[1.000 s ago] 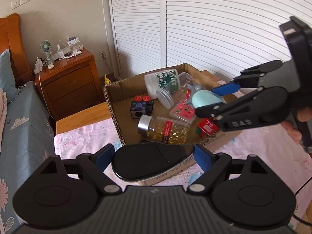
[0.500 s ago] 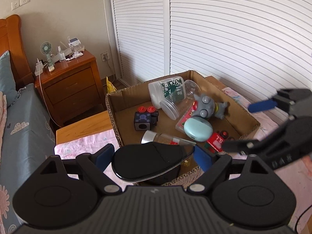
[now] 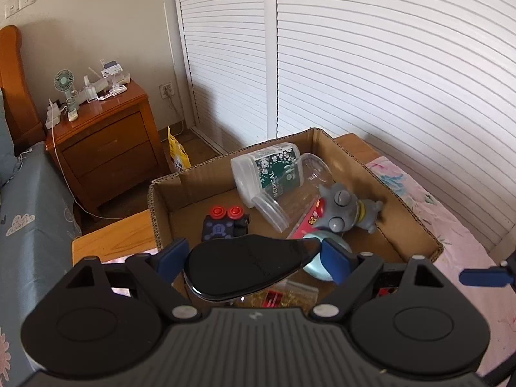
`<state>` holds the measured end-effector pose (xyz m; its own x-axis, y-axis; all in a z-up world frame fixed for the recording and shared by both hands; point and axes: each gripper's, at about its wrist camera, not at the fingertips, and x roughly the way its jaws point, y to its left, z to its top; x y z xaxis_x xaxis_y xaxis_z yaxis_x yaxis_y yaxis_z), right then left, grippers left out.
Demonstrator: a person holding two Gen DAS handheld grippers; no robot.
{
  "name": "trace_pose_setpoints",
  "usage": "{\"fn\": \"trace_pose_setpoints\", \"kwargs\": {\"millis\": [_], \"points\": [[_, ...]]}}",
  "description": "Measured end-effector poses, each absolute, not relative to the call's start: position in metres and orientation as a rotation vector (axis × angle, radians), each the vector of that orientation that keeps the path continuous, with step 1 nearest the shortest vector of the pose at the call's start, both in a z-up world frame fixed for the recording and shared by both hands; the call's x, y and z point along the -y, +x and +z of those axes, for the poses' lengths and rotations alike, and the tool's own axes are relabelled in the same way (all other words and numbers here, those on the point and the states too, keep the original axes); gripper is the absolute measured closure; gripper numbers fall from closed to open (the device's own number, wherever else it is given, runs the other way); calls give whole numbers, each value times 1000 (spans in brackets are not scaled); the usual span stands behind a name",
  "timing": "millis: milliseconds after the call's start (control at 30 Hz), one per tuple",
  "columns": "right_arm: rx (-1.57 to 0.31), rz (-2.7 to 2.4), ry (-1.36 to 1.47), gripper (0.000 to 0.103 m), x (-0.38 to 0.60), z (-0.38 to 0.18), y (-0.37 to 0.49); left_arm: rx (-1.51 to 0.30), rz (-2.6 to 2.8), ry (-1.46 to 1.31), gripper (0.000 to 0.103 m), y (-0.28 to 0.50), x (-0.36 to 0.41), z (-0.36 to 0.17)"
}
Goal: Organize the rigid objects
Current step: 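Lower the black oval case into the box and open the left gripper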
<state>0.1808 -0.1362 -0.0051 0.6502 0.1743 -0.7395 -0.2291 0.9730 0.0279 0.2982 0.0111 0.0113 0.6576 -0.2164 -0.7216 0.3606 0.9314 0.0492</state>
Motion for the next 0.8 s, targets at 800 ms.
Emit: {"fn": "trace_pose_setpoints", "kwargs": {"millis": [800], "points": [[-821, 179, -23, 0, 149, 3, 163, -731, -278, 178, 3, 271, -13, 25]]}}
